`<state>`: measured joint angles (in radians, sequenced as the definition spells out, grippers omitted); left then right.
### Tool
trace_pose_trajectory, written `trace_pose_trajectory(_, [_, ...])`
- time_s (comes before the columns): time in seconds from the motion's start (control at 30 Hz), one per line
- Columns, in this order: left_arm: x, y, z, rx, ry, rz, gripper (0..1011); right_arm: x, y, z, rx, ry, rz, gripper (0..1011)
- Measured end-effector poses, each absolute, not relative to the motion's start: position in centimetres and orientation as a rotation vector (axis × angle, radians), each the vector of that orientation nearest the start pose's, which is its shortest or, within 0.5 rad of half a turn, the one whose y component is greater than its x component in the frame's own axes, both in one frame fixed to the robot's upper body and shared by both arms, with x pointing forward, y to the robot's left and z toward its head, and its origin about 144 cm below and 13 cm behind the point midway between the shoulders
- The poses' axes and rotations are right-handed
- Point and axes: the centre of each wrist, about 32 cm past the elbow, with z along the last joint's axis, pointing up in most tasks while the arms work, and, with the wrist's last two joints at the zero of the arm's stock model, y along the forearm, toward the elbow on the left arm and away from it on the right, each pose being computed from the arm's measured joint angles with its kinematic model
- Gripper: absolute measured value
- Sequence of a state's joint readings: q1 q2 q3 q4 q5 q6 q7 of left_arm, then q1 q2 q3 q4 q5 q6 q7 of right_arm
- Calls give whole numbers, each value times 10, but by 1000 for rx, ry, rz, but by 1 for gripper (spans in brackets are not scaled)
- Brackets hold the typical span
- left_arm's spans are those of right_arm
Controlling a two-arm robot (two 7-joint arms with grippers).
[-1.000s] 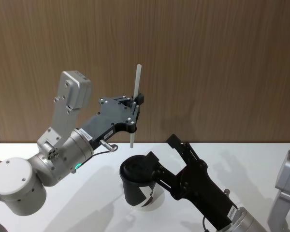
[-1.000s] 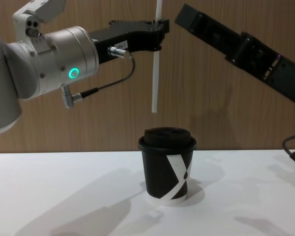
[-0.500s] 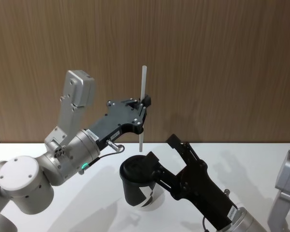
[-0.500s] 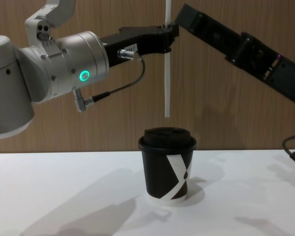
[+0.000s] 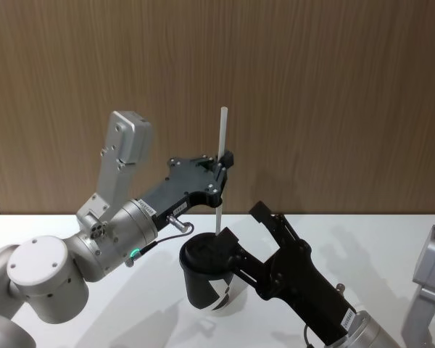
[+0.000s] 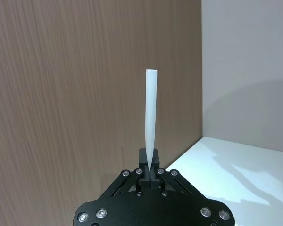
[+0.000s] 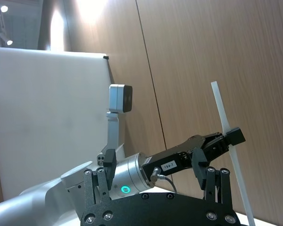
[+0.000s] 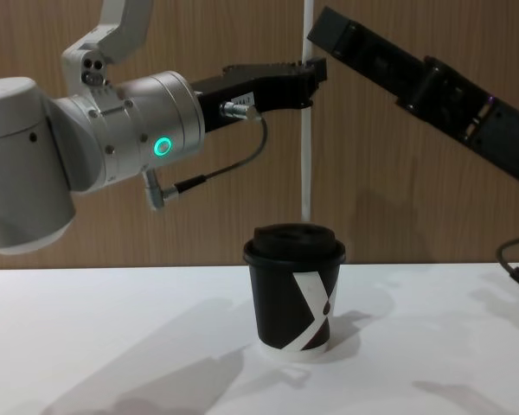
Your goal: Pick up the straw with one hand, pass it to the other hand, and insert it into the cup.
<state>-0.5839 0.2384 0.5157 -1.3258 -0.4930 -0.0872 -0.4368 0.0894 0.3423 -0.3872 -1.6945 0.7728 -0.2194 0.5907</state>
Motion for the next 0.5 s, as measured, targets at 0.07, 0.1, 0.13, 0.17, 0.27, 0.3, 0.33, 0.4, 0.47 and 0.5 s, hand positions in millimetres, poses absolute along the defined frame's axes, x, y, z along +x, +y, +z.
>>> trace_pose_trajectory(0.07, [583, 164, 1258, -206, -168, 700, 4, 458, -199, 1185, 516, 49, -592, 1001])
trace_pose_trajectory(0.1, [583, 163, 1257, -206, -166, 700, 4, 458, -199, 1185, 516, 49, -592, 1001])
trace_pose_trajectory(0.13, [583, 163, 1257, -206, -165, 699, 5, 458, -199, 1185, 516, 49, -592, 1001])
trace_pose_trajectory(0.17, [583, 163, 1257, -205, -164, 699, 4, 458, -199, 1185, 516, 49, -592, 1001])
trace_pose_trajectory(0.27, [584, 162, 1256, -206, -160, 696, 4, 458, -199, 1185, 516, 49, -592, 1001])
trace_pose_trajectory(0.3, [584, 162, 1256, -206, -160, 696, 4, 458, -199, 1185, 516, 49, -592, 1001])
trace_pose_trajectory(0.33, [584, 162, 1256, -206, -158, 695, 4, 458, -199, 1185, 516, 49, -592, 1001])
trace_pose_trajectory(0.4, [584, 161, 1256, -206, -157, 693, 4, 458, -199, 1185, 516, 49, -592, 1001])
trace_pose_trajectory(0.47, [584, 161, 1256, -208, -156, 691, 5, 458, -199, 1185, 516, 49, -592, 1001])
trace_pose_trajectory(0.5, [584, 161, 1256, -208, -156, 691, 5, 458, -199, 1185, 516, 49, -592, 1001])
